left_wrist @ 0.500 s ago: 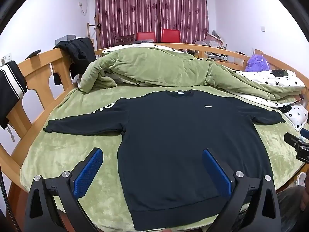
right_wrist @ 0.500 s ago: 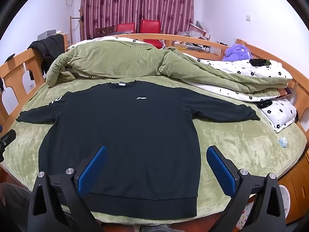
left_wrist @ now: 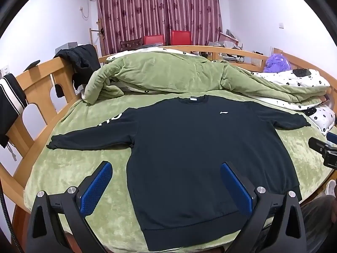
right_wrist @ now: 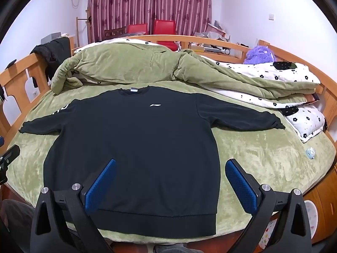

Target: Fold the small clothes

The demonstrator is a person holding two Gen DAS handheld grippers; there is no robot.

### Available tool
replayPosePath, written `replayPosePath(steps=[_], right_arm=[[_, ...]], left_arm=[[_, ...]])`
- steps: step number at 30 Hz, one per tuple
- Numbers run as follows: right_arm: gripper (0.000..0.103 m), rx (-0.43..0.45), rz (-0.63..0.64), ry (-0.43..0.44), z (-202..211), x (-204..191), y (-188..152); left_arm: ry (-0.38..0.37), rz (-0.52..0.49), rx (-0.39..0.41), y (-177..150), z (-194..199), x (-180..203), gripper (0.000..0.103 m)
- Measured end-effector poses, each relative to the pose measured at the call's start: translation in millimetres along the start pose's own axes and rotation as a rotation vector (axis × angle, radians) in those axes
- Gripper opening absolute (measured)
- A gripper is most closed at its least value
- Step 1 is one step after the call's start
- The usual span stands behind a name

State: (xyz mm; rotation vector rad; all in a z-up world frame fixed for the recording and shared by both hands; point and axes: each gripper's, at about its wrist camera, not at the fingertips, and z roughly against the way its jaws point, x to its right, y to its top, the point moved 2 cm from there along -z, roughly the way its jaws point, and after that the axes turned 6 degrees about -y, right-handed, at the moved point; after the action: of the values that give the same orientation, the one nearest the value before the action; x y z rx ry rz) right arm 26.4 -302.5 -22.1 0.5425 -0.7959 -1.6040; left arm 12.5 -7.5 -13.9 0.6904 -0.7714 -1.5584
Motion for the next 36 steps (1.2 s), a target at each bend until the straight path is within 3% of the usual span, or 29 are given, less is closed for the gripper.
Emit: replayPosePath(steps=[36], right_arm=[[0.101, -0.005, 0.021, -0.004, 2.5, -6.9, -4.1]], left_arm=[[0.007, 0.014, 0.003, 2.4, 3.3, -5.8, 0.103]])
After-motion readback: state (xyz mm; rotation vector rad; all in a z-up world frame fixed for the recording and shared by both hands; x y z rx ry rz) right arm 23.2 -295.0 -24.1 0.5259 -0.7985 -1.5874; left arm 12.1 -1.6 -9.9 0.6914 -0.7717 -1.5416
